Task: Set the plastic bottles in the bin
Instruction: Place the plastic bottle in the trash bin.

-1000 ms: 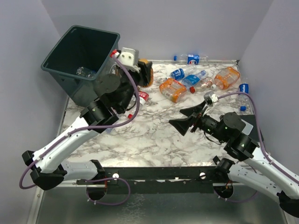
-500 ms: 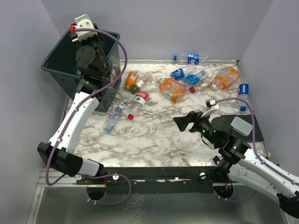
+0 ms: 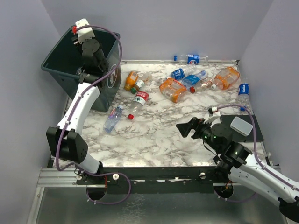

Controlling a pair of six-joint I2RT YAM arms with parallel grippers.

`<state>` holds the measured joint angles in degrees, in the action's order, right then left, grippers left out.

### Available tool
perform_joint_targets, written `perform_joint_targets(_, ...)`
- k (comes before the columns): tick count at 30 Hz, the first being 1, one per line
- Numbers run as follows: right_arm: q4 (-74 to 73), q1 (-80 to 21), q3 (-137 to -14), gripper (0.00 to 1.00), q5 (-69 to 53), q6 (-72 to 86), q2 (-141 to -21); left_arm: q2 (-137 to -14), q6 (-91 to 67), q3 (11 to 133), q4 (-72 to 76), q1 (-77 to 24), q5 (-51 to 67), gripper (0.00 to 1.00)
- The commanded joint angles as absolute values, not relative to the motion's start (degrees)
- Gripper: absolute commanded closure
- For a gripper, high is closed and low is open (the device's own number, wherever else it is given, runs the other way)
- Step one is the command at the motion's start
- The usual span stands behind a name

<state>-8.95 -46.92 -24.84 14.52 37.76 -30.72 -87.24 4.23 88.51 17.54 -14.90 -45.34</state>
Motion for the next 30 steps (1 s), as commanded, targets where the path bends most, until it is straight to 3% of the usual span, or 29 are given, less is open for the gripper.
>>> perform_joint_targets(1, -11.1, -47.2, -24.2, 0.00, 15.6, 37.1, -29.8, -89.1, -9.8, 90.4, 3.2, -11.5, -39.3, 1.00)
perform_joint_targets(3, -11.7, -47.2, -24.8, 0.00, 16.0, 36.4, -30.2, -88.7, -10.4, 90.2, 2.7, -11.5, -38.4, 0.98)
perform_joint_targets(5, -12.4, -47.2, -25.3, 0.00, 16.8, 36.2, -30.5, -88.5, -10.7, 90.8, 1.7, -11.5, -37.7, 0.83)
perform_joint_targets(8, -13.0, -47.2, -26.0, 0.00, 18.0, 36.2, -31.1, -87.9, -10.1, 92.0, 0.6, -11.5, -37.1, 0.39)
perform_joint_targets(12, -13.3, -47.2, -27.2, 0.00, 18.8, 35.7, -31.8, -86.4, -10.7, 94.3, -0.9, -11.6, -35.6, 0.03)
perform_joint_targets(18, -13.9, -47.2, -30.5, 0.00, 23.0, 34.9, -33.2, -82.2, -11.8, 96.2, -2.4, -15.1, -30.4, 0.01)
perform_joint_targets(23, -15.3, -47.2, -34.2, 0.00, 24.2, 33.4, -37.2, -79.1, -9.2, 94.3, -5.8, -26.4, -25.1, 0.01)
perform_joint_targets(30, -15.4, -47.2, -36.8, 0.00, 24.2, 34.6, -46.4, -75.7, -7.2, 81.5, -11.3, -39.5, -18.6, 0.01)
